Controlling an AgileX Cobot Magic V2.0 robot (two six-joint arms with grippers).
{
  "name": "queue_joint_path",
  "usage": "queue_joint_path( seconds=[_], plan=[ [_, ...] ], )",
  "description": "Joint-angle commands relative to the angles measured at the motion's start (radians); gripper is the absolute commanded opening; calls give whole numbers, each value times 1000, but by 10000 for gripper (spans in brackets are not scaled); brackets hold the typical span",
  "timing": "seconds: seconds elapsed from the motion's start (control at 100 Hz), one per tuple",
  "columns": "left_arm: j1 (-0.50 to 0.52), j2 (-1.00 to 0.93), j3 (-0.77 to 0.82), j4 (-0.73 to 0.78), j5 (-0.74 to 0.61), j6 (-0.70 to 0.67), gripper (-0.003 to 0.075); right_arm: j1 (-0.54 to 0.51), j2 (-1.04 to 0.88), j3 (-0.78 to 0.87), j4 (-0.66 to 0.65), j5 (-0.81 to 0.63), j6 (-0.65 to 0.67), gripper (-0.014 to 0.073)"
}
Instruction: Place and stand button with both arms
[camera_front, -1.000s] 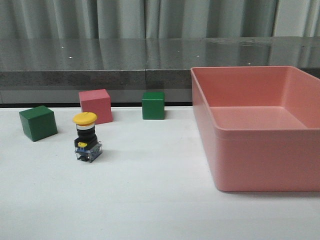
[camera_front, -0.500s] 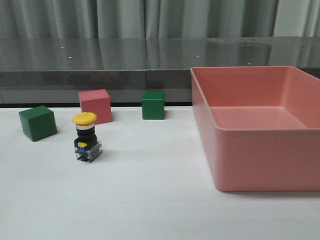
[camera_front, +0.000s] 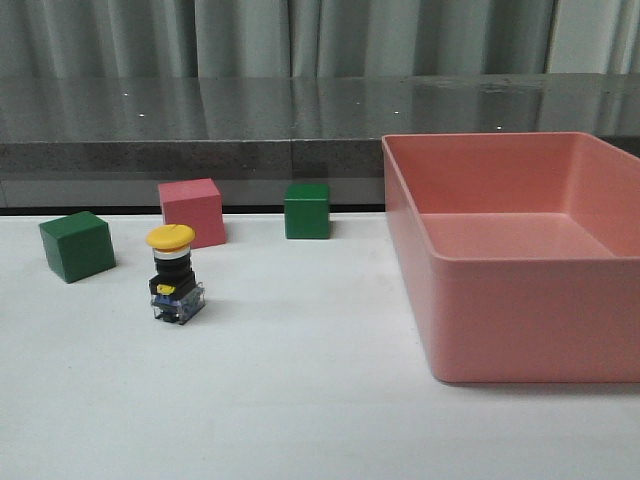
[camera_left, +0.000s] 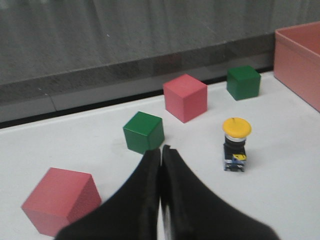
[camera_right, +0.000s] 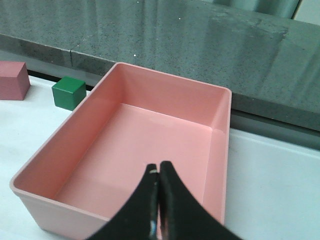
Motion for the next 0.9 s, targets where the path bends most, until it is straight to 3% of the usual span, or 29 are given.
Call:
queue_joint_path(
  seconds=[0.0, 0.12, 0.21, 0.63, 0.89],
  plan=[
    [-7, -30, 16, 83, -155, -76, -20, -4, 3, -28, 3, -83, -4, -62],
    [-7, -119, 75, 409, -188, -382, -20, -4, 3, -28, 3, -83, -4, -62],
    [-7, -181, 113, 516, -192, -505, -20, -4, 3, -28, 3, -83, -4, -62],
    [1, -443, 289, 516, -200, -505, -20, -4, 3, -28, 3, -83, -4, -62],
    [97, -441, 289, 503, -243, -505, -20, -4, 3, -28, 3, -76, -4, -62]
  ],
)
